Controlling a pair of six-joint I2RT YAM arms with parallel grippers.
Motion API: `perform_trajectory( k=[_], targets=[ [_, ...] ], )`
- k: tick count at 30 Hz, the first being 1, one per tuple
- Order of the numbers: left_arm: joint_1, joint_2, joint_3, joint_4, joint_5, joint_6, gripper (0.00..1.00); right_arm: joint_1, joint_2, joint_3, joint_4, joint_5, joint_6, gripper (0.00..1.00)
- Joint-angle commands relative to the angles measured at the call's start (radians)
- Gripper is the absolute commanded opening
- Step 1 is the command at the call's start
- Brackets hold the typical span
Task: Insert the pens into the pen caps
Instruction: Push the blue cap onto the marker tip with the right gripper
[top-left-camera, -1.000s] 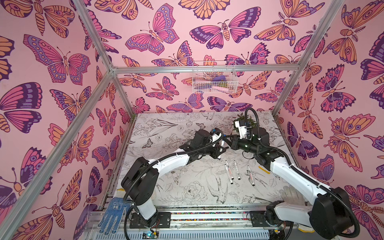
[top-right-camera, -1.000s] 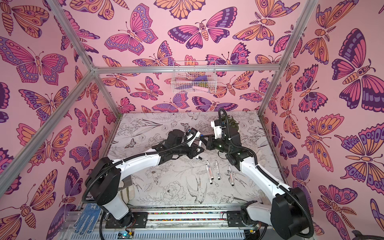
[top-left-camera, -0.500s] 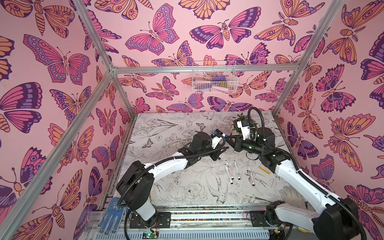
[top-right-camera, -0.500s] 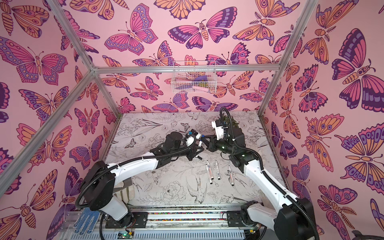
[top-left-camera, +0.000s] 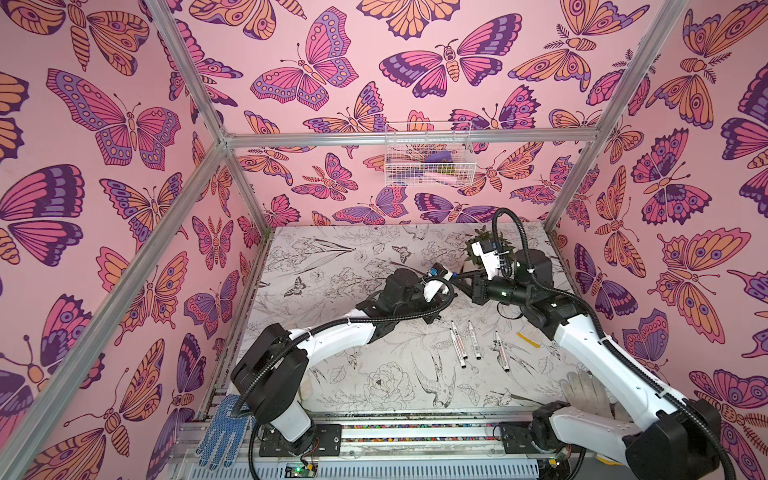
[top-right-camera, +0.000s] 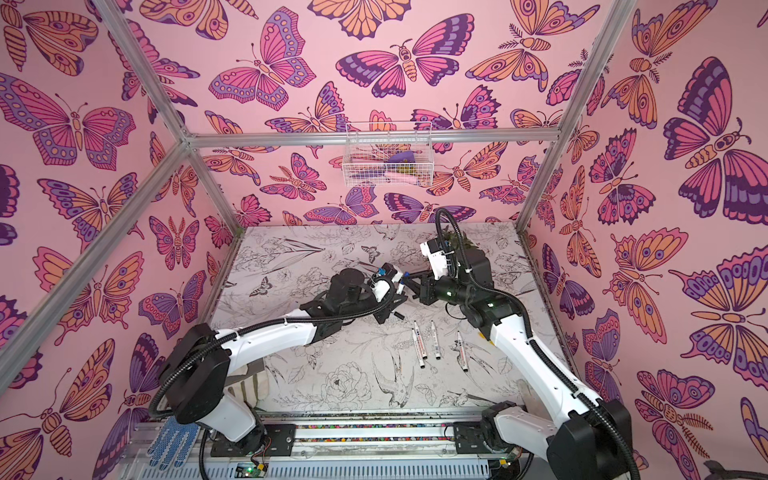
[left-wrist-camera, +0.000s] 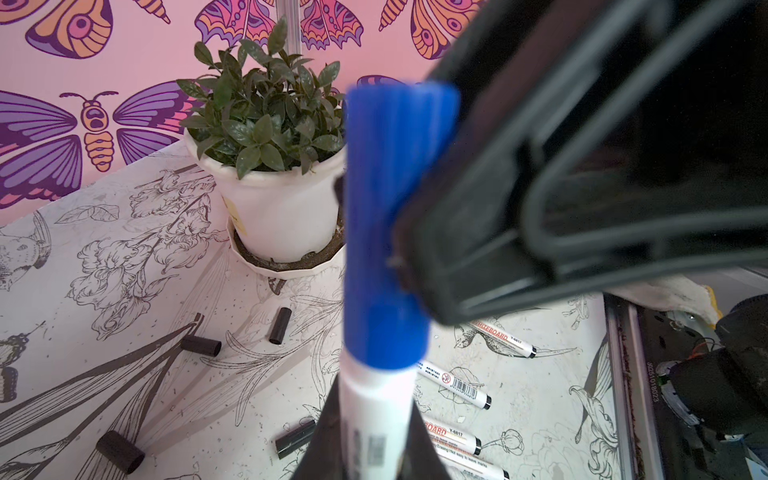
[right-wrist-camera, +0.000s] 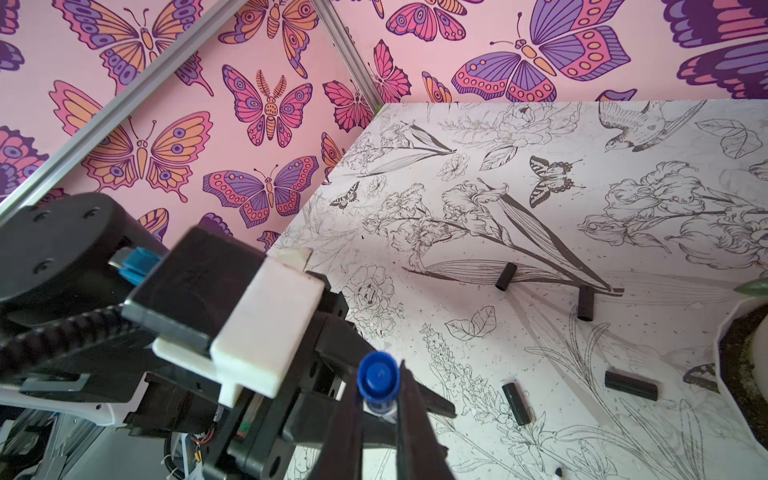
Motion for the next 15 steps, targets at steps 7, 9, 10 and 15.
perform_trajectory(
  k=[7,9,10,15],
  targets=[
    [0.009,0.009,-0.024,0.126,-0.154,0.003,0.00,0.031,0.014,0.061,-0.181,-0.238,-0.047,0.00],
    [0.001,0.008,-0.029,0.133,-0.158,0.027,0.00,0.031,0.023,0.075,-0.197,-0.239,-0.058,0.00],
    [-0.001,0.007,-0.029,0.132,-0.158,0.031,0.00,0.031,0.024,0.080,-0.200,-0.237,-0.060,0.00],
    [-0.005,0.008,-0.035,0.142,-0.148,0.040,0.00,0.031,0.028,0.091,-0.199,-0.222,-0.057,0.00]
  ],
)
